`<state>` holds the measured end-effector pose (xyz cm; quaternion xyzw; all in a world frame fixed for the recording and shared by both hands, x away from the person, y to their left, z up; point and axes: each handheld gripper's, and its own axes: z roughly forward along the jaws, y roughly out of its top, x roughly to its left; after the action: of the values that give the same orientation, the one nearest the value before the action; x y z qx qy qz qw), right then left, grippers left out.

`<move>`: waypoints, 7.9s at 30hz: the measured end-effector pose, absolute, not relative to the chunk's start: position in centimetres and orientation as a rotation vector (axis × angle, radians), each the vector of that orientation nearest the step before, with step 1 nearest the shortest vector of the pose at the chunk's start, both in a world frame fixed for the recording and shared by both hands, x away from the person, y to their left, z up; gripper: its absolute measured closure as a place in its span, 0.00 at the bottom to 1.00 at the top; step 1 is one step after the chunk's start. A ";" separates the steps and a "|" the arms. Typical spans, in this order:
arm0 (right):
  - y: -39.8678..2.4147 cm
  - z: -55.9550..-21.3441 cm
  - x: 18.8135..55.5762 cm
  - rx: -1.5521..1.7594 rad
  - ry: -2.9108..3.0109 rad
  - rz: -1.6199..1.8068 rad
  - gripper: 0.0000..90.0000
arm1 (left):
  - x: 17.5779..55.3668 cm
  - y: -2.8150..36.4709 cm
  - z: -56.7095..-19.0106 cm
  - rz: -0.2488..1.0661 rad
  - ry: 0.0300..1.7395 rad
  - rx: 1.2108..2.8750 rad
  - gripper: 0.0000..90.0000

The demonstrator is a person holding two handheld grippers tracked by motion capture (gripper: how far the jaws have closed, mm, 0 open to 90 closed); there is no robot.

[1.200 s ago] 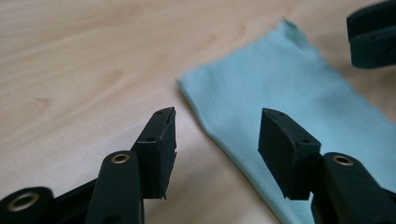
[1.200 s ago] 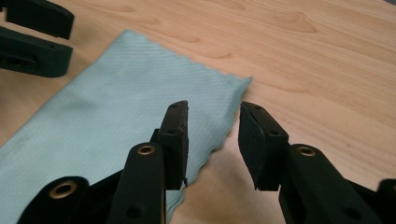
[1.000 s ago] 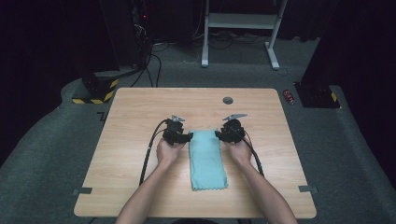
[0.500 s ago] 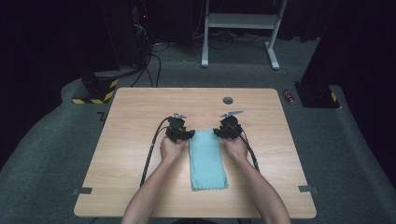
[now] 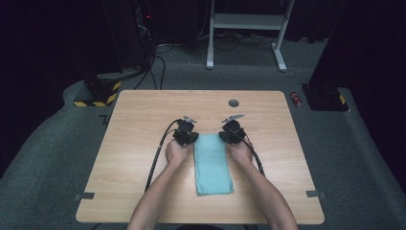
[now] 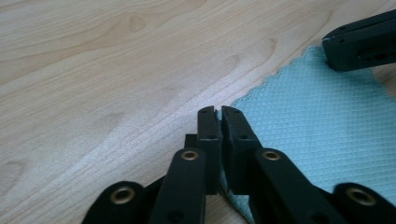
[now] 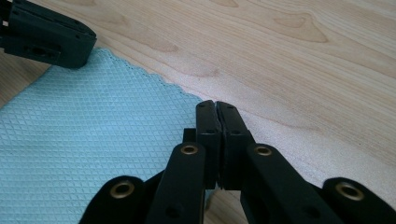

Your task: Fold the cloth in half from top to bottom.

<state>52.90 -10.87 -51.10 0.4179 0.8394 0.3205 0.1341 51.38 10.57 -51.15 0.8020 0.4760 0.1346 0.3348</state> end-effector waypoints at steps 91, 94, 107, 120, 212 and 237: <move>-15.2 -45.4 44.6 0.872 2.395 1.252 1.00 | 43.6 13.0 -44.6 0.279 0.789 2.001 0.99; -15.2 -45.4 44.3 0.861 2.403 1.254 1.00 | 43.3 13.1 -44.7 0.276 0.787 1.993 0.99; -15.7 -45.7 43.2 0.855 2.415 1.272 1.00 | 42.0 13.2 -45.2 0.253 0.781 1.980 0.99; -15.8 -46.1 41.9 0.832 2.430 1.280 1.00 | 40.8 13.2 -45.5 0.253 0.765 1.991 0.99; -15.9 -51.6 37.1 0.743 2.581 1.177 0.99 | 35.9 12.1 -51.7 0.224 0.800 2.122 0.98; -15.2 -50.9 37.8 0.878 2.548 1.223 0.89 | 37.4 11.0 -51.0 0.246 0.876 2.106 0.74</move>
<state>37.81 -15.22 -50.89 0.2954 0.8574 0.4115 0.0911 37.37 11.00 -50.95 0.8368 0.3480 0.0976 0.4113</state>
